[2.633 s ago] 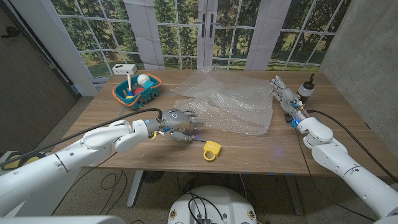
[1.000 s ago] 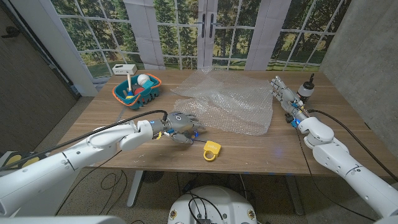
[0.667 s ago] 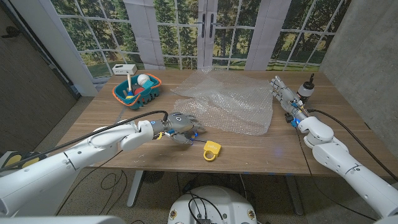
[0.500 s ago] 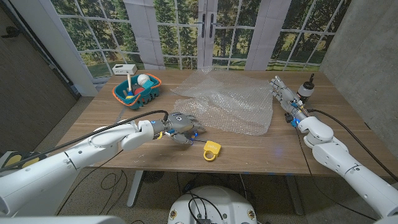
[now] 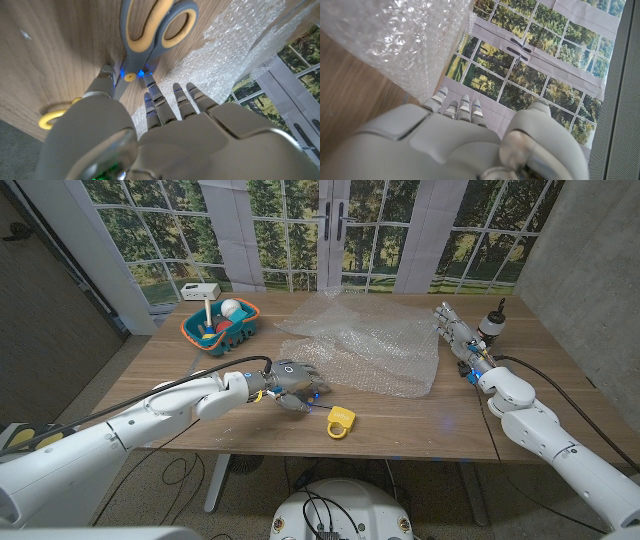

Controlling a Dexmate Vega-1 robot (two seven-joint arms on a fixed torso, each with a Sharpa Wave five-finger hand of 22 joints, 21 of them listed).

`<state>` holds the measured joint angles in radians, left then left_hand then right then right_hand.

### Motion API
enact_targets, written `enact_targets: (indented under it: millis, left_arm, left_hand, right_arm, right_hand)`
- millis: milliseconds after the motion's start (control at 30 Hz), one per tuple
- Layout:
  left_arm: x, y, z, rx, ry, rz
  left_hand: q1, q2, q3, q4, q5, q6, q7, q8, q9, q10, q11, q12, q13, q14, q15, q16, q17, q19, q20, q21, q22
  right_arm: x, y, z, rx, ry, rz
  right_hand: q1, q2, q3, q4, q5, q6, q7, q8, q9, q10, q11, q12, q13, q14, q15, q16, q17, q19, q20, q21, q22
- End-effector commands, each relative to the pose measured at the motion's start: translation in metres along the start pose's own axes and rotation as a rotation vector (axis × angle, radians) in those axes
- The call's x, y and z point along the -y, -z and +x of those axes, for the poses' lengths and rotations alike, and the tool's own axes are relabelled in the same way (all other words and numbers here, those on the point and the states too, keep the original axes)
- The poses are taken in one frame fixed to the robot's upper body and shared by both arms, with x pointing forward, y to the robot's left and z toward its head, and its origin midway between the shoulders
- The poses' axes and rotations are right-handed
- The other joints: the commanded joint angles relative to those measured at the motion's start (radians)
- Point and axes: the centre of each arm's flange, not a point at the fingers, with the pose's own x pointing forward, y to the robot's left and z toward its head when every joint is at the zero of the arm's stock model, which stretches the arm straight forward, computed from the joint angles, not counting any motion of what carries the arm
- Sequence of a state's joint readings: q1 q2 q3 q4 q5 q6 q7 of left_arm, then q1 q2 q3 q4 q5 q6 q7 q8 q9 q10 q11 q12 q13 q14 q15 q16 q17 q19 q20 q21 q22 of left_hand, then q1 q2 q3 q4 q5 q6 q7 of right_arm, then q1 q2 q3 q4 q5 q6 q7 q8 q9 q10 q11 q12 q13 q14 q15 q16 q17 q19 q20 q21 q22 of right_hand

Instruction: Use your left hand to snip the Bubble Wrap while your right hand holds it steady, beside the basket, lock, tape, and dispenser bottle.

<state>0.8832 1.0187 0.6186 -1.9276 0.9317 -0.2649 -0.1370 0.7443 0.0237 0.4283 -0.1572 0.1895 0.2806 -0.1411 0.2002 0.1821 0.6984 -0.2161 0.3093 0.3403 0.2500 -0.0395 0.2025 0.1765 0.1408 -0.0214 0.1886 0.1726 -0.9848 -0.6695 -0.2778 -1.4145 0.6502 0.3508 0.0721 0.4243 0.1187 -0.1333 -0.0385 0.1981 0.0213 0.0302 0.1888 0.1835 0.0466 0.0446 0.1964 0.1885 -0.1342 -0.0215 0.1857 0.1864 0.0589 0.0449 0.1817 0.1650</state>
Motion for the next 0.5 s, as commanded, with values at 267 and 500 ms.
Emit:
enact_targets:
  millis: [267,500]
  left_arm:
    - [0.0062,0.0039,-0.0045,-0.006,0.028,-0.004]
    - [0.0117,0.0041,-0.0060,-0.010,0.046,-0.009]
  left_hand:
    - [0.092,0.046,0.013,-0.020,0.037,0.017,-0.001,0.002,0.004,0.045,0.002,0.080,0.093,0.092,-0.176,0.036,0.030,-0.004,0.011,0.004,0.001]
    - [0.129,0.075,0.023,-0.016,0.066,0.015,0.000,-0.005,0.005,0.043,0.001,0.122,0.138,0.118,-0.176,0.050,0.052,-0.010,0.020,0.003,0.001]
  right_arm:
    - [-0.0026,0.0016,0.0037,-0.002,0.000,0.007]
    - [-0.0046,0.0048,0.0061,-0.008,-0.002,0.011]
  right_hand:
    - [-0.001,0.006,0.008,-0.001,0.001,0.010,0.001,0.005,0.002,0.011,0.000,0.005,0.001,0.004,-0.004,0.009,0.000,0.000,0.001,0.006,0.004]
    - [-0.002,0.007,0.009,-0.001,0.000,0.010,-0.001,0.005,0.002,0.009,-0.002,0.004,0.001,0.004,-0.004,0.009,0.000,0.000,0.000,0.006,0.004]
